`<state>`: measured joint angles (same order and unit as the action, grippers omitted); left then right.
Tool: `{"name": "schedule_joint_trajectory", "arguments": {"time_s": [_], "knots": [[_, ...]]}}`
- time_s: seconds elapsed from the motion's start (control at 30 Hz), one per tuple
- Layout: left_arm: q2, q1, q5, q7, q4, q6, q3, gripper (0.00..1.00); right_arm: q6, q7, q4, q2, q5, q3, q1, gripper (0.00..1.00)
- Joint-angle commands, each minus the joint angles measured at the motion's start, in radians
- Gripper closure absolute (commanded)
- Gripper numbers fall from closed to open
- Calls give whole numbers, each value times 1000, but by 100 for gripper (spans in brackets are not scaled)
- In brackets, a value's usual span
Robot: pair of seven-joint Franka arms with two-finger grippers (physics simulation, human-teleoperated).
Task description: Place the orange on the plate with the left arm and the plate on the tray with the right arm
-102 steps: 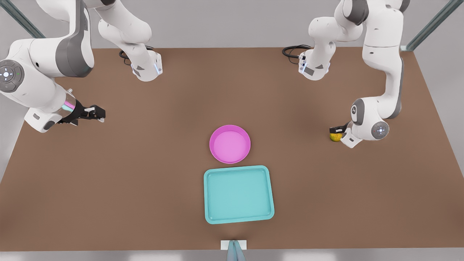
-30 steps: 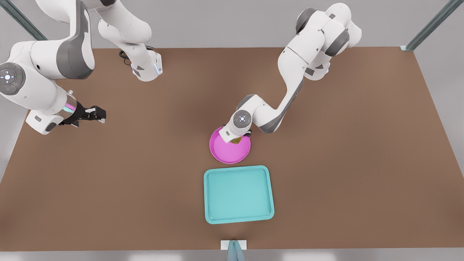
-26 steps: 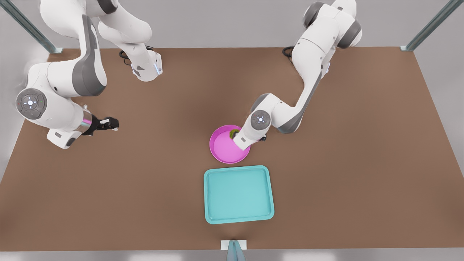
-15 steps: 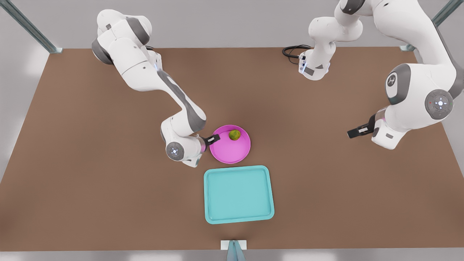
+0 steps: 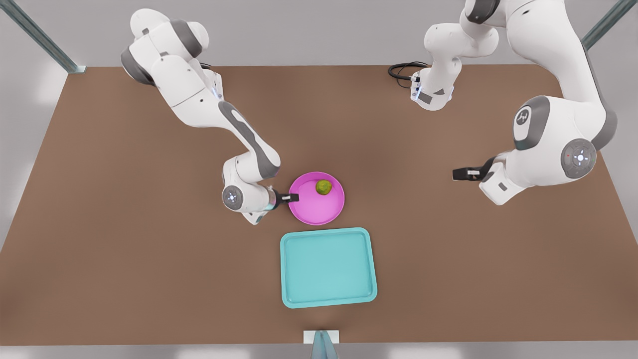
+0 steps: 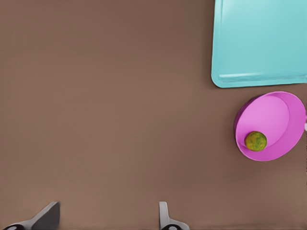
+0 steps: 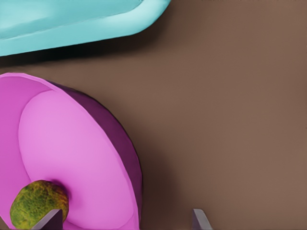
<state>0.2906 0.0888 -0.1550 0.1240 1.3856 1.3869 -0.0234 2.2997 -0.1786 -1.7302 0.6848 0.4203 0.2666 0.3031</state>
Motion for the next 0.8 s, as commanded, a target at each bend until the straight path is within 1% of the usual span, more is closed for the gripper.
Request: {"name": "schedule_joint_trajectory", "arguments": {"time_s": [0.0,0.03,0.1,0.2,0.3,0.43,0.7,0.73,0.77], "knots": [[2,0,-12,-167,0,4,-1,0,84,-75,1,5,6,0,1,0],[7,2,-6,-158,-26,47,-6,0,84,-75,1,12,9,0,1,0],[-24,3,12,-144,-53,37,6,0,86,-75,3,18,9,0,4,0],[-10,-1,41,-161,-46,20,11,0,87,-75,-8,22,11,0,8,0],[-5,0,57,-161,-43,32,13,0,139,-48,-57,19,9,23,11,0],[-7,2,57,-161,-42,29,13,0,173,-47,-75,22,9,26,11,0],[-7,2,52,-150,-43,23,11,0,205,-47,-72,22,9,40,11,0],[-14,3,57,-145,-42,18,11,0,218,-39,-74,22,9,42,11,16],[-21,3,57,-144,-43,-11,7,0,224,-30,-77,22,11,42,11,28]]}}
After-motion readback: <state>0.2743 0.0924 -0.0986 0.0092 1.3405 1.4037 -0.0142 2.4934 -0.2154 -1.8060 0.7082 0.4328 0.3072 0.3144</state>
